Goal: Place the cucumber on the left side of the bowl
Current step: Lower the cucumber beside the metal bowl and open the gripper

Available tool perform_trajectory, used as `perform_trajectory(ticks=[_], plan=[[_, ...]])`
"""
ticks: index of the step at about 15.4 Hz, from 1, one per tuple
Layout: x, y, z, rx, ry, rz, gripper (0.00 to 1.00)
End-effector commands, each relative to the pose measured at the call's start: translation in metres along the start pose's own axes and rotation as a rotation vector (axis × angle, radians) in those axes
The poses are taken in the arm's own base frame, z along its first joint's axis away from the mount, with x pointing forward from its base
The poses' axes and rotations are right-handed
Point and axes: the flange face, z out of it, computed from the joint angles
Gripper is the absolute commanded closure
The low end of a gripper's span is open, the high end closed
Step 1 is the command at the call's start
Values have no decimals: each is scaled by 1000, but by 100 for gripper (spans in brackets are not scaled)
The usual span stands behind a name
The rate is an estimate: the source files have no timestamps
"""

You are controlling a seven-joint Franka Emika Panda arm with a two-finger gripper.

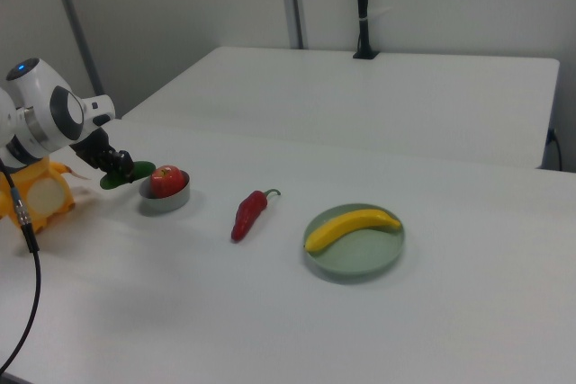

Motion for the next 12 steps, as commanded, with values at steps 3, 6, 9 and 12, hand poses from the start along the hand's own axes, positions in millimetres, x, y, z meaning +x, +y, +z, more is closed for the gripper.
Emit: perform_trajectory(ticks=[3, 6, 9, 12], plan=[[4, 4, -1, 1, 22, -21, 27], [4, 6, 0, 0, 20, -16, 10], [7, 10, -5, -1, 28, -6, 1], [16, 20, -23, -4, 42, 18, 0]])
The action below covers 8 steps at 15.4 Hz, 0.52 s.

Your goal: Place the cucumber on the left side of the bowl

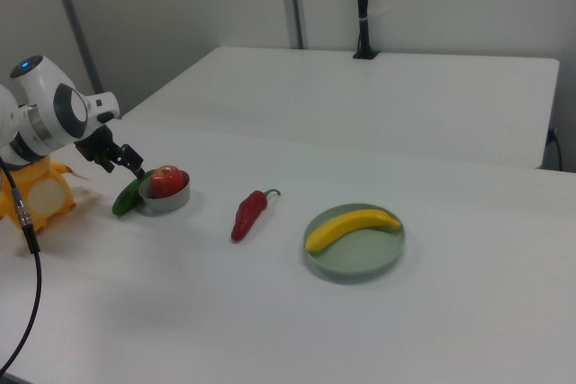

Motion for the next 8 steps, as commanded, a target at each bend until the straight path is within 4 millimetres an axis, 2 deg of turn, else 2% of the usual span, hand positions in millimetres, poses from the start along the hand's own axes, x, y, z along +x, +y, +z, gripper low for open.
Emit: perform_trajectory(ticks=[1, 6, 8], plan=[[14, 15, -27, 1, 43, 18, 0], [32, 46, -72, -40, 59, 129, 0], [38, 62, -98, -28, 33, 198, 0]])
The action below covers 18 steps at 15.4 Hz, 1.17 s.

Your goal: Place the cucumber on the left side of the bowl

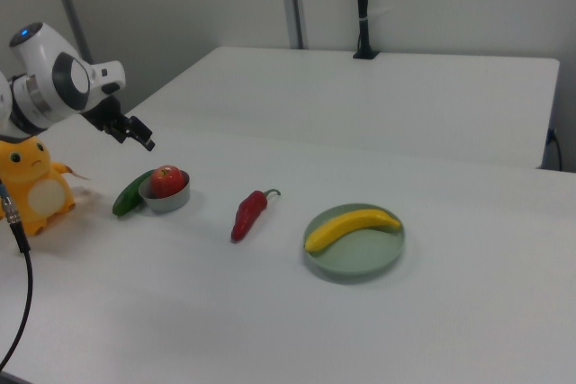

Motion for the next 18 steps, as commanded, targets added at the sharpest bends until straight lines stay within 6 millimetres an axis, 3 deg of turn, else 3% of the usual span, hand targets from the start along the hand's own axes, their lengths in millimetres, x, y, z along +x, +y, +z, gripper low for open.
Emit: perform_trajectory(ticks=[1, 5, 11, 14, 18], plan=[[12, 28, -55, -6, -40, 121, 0], [20, 67, -125, -16, -123, 249, 0], [21, 146, -202, -24, -291, 456, 0], [15, 177, -222, -58, -345, 497, 0], [6, 207, -226, -81, -431, 493, 0]])
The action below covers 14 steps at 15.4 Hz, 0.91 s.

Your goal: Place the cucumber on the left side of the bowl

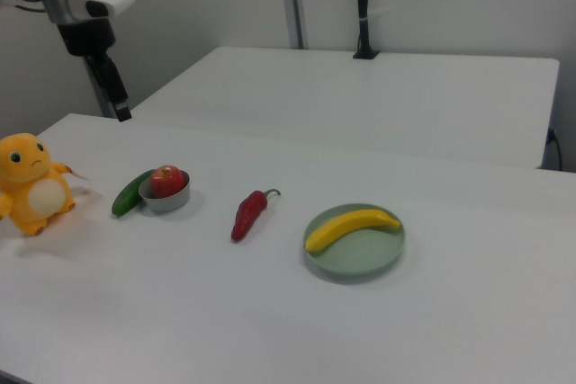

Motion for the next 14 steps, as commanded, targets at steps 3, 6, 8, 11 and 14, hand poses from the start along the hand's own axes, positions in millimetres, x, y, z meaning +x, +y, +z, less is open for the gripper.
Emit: perform_trajectory(ticks=[3, 6, 8, 11, 14], plan=[[6, 41, -5, 7, -102, -40, 0], [3, 44, -8, 18, -95, -179, 0], [5, 45, -8, 26, -88, -243, 0], [9, 48, -8, 38, -78, -393, 0], [16, 45, -7, 64, -26, -492, 0]])
